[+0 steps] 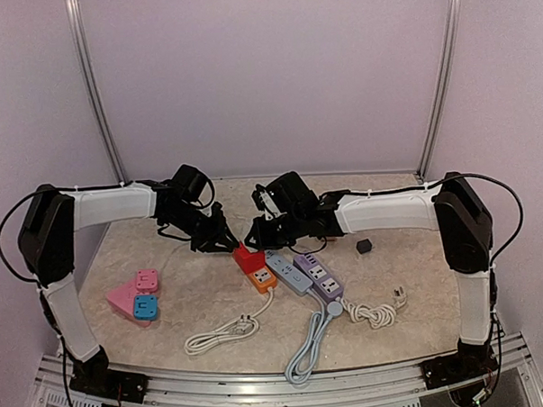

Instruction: Pull the plug off the socket

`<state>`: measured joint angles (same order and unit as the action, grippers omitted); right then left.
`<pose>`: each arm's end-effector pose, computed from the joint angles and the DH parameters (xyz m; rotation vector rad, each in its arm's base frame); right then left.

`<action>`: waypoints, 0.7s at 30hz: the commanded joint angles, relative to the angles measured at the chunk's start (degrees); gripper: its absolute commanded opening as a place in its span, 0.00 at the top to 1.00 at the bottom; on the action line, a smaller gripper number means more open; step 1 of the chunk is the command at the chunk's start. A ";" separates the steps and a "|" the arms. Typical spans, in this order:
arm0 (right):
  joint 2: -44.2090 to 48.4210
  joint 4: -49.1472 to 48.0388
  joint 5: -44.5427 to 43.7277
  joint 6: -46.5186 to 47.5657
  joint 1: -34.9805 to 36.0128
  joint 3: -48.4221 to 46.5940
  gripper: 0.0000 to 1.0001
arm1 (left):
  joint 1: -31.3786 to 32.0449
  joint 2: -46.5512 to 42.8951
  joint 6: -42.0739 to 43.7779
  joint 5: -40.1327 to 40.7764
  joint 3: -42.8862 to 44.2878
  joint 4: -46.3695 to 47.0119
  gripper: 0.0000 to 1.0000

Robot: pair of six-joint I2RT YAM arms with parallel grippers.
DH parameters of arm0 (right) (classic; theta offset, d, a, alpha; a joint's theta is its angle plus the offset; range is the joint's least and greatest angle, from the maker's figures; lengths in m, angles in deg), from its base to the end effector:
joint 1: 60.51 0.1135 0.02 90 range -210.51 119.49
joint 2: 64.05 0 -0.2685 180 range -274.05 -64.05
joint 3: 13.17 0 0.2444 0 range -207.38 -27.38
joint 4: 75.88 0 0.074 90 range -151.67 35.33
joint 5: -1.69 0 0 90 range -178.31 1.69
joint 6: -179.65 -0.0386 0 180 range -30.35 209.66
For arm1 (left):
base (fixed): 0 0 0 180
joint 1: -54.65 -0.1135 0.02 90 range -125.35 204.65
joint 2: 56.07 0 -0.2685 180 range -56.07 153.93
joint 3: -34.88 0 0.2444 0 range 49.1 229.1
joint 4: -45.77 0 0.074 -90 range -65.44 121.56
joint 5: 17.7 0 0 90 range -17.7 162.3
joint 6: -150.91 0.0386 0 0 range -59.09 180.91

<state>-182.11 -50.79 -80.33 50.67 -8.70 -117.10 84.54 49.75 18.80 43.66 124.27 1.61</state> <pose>0.2865 0.3729 0.2198 -0.3539 2.4223 0.9466 0.3207 -0.2057 0.2087 -0.1131 2.8438 -1.0245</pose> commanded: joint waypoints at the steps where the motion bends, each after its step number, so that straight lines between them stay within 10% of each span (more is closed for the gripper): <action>1: 1.64 -3.36 2.43 -2.05 -1.25 3.39 1.00 | 1.97 4.22 1.14 4.72 0.02 -6.27 0.82; 21: 6.65 -20.36 11.16 -6.95 -3.57 10.21 1.00 | 4.13 9.47 2.39 10.93 0.58 -10.90 0.82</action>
<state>-179.69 -63.75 -72.22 44.73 -11.69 -107.94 86.83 52.11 19.78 48.35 128.58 -1.65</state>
